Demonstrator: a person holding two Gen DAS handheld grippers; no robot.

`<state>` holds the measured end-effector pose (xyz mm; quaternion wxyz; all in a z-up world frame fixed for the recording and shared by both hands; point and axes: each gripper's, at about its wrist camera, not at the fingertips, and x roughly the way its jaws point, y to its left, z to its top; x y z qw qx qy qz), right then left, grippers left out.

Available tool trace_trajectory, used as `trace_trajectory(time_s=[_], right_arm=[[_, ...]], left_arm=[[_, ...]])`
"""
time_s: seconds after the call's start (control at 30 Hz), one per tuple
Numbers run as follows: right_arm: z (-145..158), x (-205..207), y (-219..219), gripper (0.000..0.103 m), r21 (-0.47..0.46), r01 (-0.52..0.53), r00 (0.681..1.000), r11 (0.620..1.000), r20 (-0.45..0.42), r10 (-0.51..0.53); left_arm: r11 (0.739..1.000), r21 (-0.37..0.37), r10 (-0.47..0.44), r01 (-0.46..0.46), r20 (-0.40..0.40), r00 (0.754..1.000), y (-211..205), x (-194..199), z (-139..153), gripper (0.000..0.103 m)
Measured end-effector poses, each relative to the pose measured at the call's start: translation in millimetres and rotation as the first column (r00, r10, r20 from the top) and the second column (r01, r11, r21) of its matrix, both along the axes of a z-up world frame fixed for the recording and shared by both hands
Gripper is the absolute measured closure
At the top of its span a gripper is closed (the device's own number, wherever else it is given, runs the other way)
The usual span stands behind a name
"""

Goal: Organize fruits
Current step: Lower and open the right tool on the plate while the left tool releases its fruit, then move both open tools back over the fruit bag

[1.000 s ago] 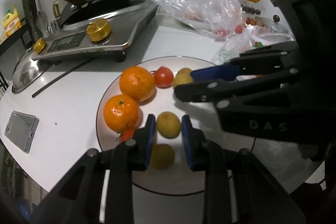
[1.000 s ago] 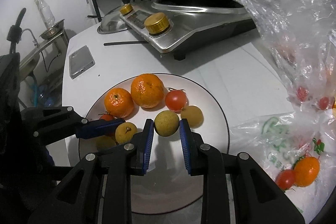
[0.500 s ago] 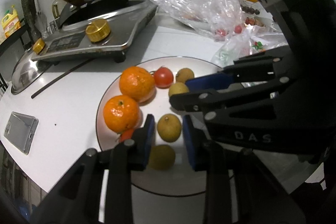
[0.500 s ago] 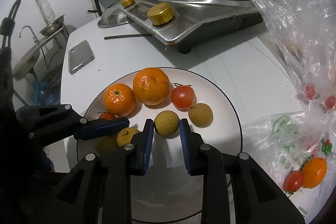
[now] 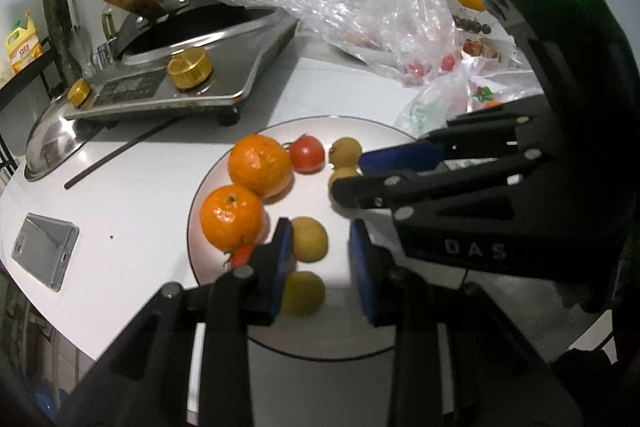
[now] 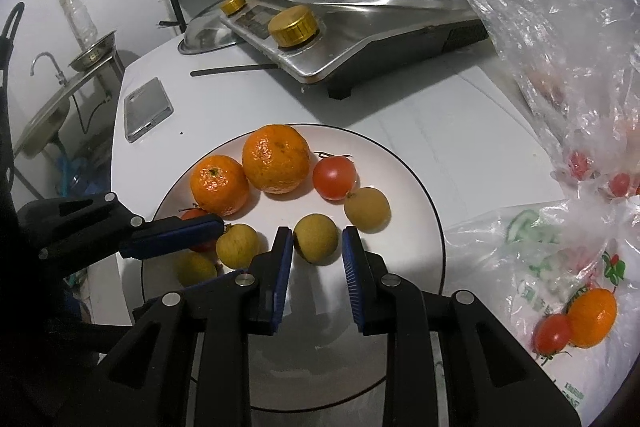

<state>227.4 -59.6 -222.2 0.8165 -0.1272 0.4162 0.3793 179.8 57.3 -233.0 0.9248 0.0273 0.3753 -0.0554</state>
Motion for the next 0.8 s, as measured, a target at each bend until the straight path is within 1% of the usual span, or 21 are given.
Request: trace_trajectory(time_s=[0.8], right_arm=[[25.3, -33.2, -25.1, 0.076, 0.020, 0.018, 0.998, 1.000, 0.060, -0.019]], left_arm=[[1.000, -0.007, -0.003, 0.003, 0.045, 0.999, -21.1, -41.8, 23.5, 0.072]])
